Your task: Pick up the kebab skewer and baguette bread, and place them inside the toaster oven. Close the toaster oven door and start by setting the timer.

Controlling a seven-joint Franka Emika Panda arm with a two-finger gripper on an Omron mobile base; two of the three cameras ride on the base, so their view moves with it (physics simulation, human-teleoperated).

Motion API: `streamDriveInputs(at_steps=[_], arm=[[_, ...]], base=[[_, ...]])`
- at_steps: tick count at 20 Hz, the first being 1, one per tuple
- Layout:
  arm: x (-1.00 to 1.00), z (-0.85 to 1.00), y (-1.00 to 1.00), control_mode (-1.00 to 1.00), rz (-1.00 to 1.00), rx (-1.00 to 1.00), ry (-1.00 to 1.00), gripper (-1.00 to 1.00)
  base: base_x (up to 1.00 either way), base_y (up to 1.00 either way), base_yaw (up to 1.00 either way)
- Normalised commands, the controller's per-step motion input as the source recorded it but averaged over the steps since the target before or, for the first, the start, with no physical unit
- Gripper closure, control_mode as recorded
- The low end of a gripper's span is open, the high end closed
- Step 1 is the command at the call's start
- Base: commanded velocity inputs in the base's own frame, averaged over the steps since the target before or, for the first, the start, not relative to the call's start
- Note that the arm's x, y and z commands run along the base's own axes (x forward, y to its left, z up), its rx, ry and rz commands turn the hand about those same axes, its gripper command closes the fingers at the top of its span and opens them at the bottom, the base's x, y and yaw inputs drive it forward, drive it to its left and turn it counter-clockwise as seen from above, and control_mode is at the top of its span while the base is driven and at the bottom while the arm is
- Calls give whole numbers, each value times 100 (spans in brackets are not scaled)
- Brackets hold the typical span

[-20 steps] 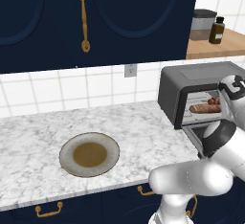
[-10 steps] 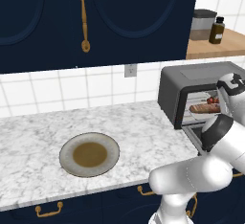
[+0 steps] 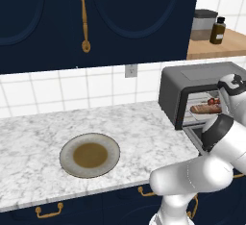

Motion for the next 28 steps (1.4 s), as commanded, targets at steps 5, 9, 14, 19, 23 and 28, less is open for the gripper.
streamDriveInputs(at_steps=[5,9,14,19,23,28], arm=[[0,0,0,-100,0,0,0,-100],[0,0,0,-100,0,0,0,-100],[3,14,-15,-100,0,0,3,-100],[0,22,-23,-100,0,0,9,-100],[0,16,-17,-100,0,0,7,-100],[-24,1,-17,-100,3,-1,4,-100]], base=[[0,0,0],[0,0,0],[0,0,0],[0,0,0],[0,0,0],[0,0,0]])
